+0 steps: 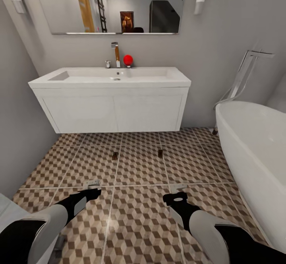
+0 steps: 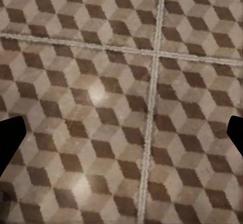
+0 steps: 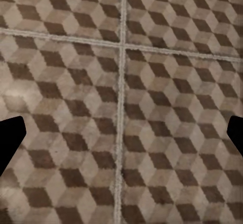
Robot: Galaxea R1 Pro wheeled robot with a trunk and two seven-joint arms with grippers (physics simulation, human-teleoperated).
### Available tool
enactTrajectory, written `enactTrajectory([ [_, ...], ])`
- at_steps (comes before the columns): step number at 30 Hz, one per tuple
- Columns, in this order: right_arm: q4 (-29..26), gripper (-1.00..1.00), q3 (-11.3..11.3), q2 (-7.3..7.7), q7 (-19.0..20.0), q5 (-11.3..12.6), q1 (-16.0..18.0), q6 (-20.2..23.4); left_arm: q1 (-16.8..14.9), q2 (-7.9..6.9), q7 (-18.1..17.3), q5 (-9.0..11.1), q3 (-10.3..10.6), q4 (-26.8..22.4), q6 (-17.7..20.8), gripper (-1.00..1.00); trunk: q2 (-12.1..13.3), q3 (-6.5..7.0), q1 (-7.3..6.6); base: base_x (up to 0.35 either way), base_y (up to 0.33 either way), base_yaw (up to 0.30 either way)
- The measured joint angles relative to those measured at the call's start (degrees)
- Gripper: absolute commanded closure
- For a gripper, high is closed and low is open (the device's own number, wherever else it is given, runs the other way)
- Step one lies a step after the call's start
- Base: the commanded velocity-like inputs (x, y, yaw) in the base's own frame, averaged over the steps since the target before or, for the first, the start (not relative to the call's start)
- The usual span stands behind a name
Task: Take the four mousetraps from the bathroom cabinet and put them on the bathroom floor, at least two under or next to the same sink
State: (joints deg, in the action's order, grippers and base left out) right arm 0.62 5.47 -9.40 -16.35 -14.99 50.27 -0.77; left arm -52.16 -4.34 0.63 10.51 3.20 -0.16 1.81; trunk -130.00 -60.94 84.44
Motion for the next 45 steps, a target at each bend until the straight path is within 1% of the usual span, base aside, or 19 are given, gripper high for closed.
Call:
enactTrajectory([
  [8, -0.04, -1.0, 0.01, 0.01, -0.29, -0.01, -0.03, -0.01, 0.05, 0.13, -0.06, 0.46, 0.02, 0.0, -0.23, -1.0, 3.21, 1.44, -1.76, 0.0, 0.0, 0.0],
  [30, -0.04, -1.0, 0.06, 0.09, -0.52, 0.01, -0.03, -0.41, 0.06, 0.2, -0.07, 0.62, 0.04, 0.03, -0.19, -1.0, 12.03, 5.39, -6.59, 0.0, 0.0, 0.0],
  [35, 0.38, -1.0, 0.09, 0.16, -0.35, 0.13, -0.19, -0.44, 0.72, 0.09, -0.07, 0.63, 0.03, 0.02, 0.09, -1.0, 14.04, 6.28, -7.69, 0.0, 0.0, 0.0],
  [38, 0.71, -1.0, 0.06, 0.34, -0.25, 0.17, -0.69, -0.43, 1.27, 0.06, -0.07, 0.63, 0.03, 0.04, 0.2, -1.0, 15.24, 6.82, -8.35, 0.0, 0.0, 0.0],
  [40, 0.87, -1.0, 0.06, 0.85, -0.21, 0.11, -1.87, -0.55, 2.05, 0.05, -0.07, 0.63, 0.03, 0.04, 0.3, -1.0, 16.05, 7.18, -8.79, 0.0, 0.0, 0.0],
  [45, 0.99, -1.0, 0.04, 1.42, -0.37, -0.15, -4.02, -0.72, 4.04, 0.04, -0.07, 0.64, 0.02, 0.02, 0.41, -1.0, 18.05, 8.07, -9.88, 0.0, 0.0, 0.0],
])
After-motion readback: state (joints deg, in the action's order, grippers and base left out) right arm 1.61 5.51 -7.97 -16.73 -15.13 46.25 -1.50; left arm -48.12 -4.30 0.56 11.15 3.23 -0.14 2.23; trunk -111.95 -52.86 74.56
